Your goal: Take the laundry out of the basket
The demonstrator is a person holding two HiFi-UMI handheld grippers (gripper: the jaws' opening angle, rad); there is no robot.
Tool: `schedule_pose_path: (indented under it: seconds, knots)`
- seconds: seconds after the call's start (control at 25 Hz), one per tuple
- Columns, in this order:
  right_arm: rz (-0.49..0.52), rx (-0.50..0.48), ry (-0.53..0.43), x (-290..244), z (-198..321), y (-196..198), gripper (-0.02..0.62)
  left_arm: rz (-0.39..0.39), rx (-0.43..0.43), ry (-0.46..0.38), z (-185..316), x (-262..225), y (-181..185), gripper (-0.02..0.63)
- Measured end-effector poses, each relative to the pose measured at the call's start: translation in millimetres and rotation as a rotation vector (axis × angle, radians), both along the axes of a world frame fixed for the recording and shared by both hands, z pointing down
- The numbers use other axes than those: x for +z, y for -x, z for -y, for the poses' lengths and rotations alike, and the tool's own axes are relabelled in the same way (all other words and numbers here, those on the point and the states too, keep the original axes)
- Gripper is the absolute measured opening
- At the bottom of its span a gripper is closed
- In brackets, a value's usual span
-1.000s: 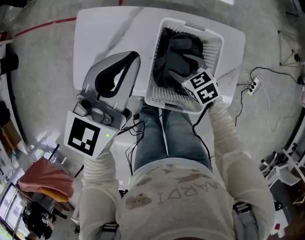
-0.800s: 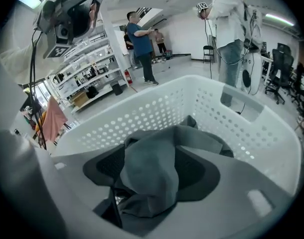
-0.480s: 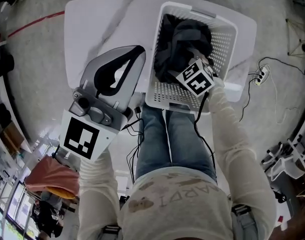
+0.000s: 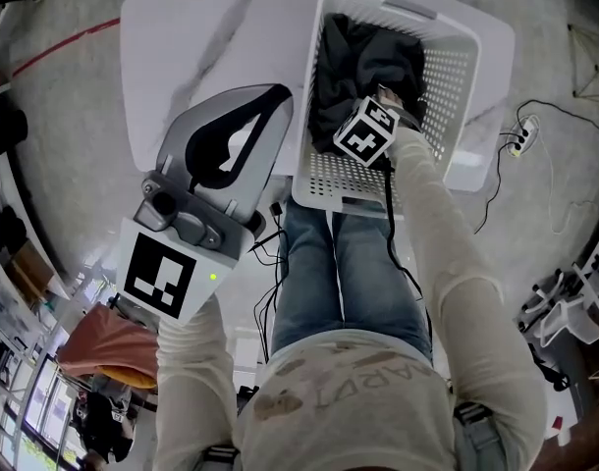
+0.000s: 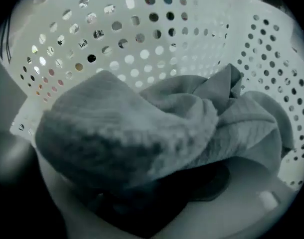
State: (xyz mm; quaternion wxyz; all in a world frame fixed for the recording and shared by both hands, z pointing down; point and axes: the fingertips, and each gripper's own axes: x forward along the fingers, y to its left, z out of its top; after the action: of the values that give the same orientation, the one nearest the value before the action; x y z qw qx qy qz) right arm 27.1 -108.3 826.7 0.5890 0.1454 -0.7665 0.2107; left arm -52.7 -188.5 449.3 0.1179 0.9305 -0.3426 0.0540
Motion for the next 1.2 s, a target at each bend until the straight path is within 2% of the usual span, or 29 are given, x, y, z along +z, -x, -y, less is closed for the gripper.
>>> schedule_pose_path:
  seconds: [0.2, 0.36, 0.44, 0.52, 0.6, 0.68, 0.8, 0.96, 1.2]
  knots:
    - [-0.066, -0.01, -0.013, 11.2, 0.6, 0.5, 0.444, 0.0, -0.003, 0.01, -3.6, 4.8, 5.3, 0.0]
    - [-0.095, -0.009, -0.05, 12.9, 1.5, 1.6, 0.411, -0.001, -0.01, 0.013, -5.9, 8.5, 10.1, 0.0]
    - [-0.095, -0.024, -0.077, 10.8, -0.6, 4.5, 0.355, -0.001, -0.013, 0.013, -8.6, 9.0, 12.7, 0.0]
    - [-0.108, -0.054, -0.114, 9.5, -3.0, 6.1, 0.214, 0.001, -0.013, 0.012, -9.5, 9.7, 13.6, 0.0]
    - [-0.112, -0.067, -0.134, 13.0, -1.9, 5.3, 0.161, 0.007, -0.016, 0.011, -6.7, 11.7, 13.1, 0.0]
    - [-0.084, -0.042, -0.128, 13.1, 6.0, 4.0, 0.141, 0.014, -0.023, 0.007, -2.2, 13.1, 12.6, 0.0]
    - [0.0, 0.047, -0.126, -11.4, 19.2, 2.7, 0.132, 0.023, -0.029, -0.006, 0.2, 5.1, 11.3, 0.0]
    - [0.126, 0.2, -0.164, -70.6, 20.5, 1.3, 0.129, 0.02, -0.03, -0.033, -11.2, -20.6, 8.8, 0.0]
    - [0.292, 0.333, -0.242, -162.4, 16.3, -12.3, 0.127, 0.004, -0.023, -0.087, -26.7, -67.2, -1.6, 0.0]
